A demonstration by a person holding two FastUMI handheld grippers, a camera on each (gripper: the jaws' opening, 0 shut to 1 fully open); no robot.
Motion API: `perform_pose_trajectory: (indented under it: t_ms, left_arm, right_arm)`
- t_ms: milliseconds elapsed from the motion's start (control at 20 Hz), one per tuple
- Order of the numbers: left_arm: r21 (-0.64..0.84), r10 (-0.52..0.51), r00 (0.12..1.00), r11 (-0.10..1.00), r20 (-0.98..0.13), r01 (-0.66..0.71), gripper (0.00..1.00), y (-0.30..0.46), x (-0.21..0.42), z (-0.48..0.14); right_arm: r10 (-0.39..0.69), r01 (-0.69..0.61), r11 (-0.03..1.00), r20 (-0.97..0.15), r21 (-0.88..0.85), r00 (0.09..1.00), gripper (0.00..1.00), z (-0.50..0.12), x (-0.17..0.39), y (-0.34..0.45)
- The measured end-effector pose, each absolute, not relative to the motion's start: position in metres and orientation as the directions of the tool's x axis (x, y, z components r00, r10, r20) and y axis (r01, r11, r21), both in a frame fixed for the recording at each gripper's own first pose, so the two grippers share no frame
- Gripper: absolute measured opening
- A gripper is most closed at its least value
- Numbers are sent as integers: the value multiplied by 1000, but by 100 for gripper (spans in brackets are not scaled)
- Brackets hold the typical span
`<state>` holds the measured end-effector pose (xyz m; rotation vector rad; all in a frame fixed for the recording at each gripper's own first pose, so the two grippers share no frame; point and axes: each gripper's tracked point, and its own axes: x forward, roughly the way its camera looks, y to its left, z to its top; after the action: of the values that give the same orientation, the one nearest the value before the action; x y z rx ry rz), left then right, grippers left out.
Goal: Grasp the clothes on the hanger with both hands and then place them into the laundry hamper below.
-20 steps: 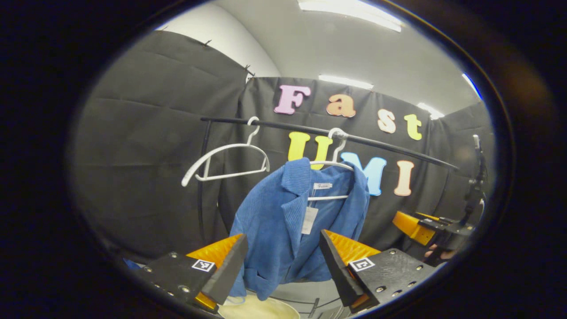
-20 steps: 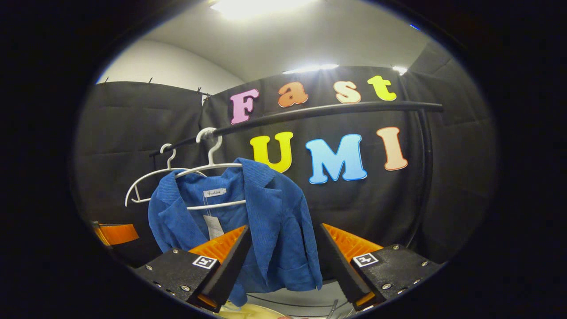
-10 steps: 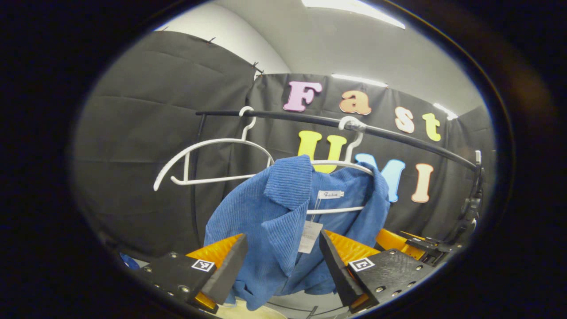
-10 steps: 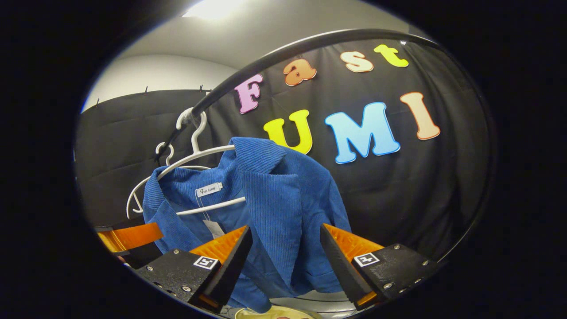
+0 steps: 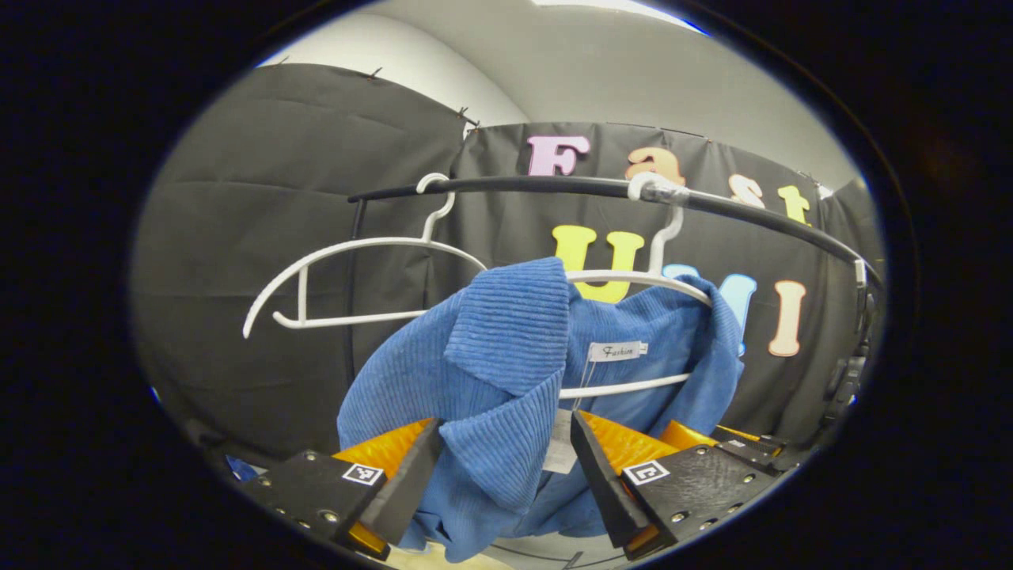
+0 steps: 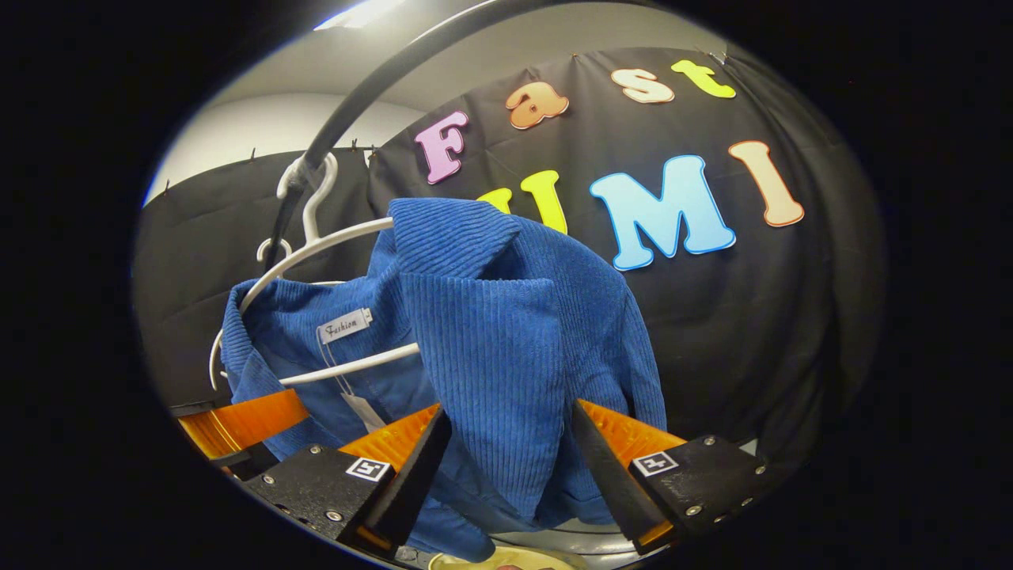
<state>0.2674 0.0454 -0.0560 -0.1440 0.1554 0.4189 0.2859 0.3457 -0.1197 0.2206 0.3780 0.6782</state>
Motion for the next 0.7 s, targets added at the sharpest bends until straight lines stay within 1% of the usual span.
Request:
perform_pose_trajectory:
  t_ms: [200,250,300,350,400,450,500,550,600,650,700]
  left_arm:
    - [-115,421,889,889,-181,-444,92,50,273,-59]
    - [-111,428,886,886,-178,-450,92,53,273,-58]
    - [-109,437,882,882,-175,-459,78,54,272,-58]
    - [-112,439,882,880,-174,-461,65,55,269,-57]
    - [-112,456,874,872,-170,-477,52,58,265,-57]
    - [-105,494,854,852,-165,-513,38,67,259,-58]
    - [-114,498,853,849,-158,-517,25,68,254,-54]
    - [-131,475,867,860,-150,-494,12,64,256,-55]
    - [-139,458,875,867,-153,-478,13,59,259,-56]
    - [-141,442,883,875,-155,-463,12,59,259,-57]
    - [-145,427,891,882,-151,-448,12,60,258,-56]
  right_arm:
    - [649,-556,754,-260,350,715,94,-118,292,354]
    - [654,-562,750,-265,348,709,88,-118,291,357]
    - [658,-569,748,-271,341,703,84,-119,289,360]
    - [665,-578,743,-271,336,696,72,-117,286,361]
    - [674,-589,735,-269,337,687,65,-116,284,364]
    - [680,-592,729,-269,342,682,46,-114,282,367]
    - [678,-590,731,-267,343,685,31,-113,282,367]
    - [671,-582,737,-266,342,693,17,-112,283,366]
    - [667,-576,740,-265,348,696,14,-110,285,364]
    - [674,-578,732,-263,361,690,7,-111,288,360]
    - [690,-585,717,-262,379,675,5,-111,290,359]
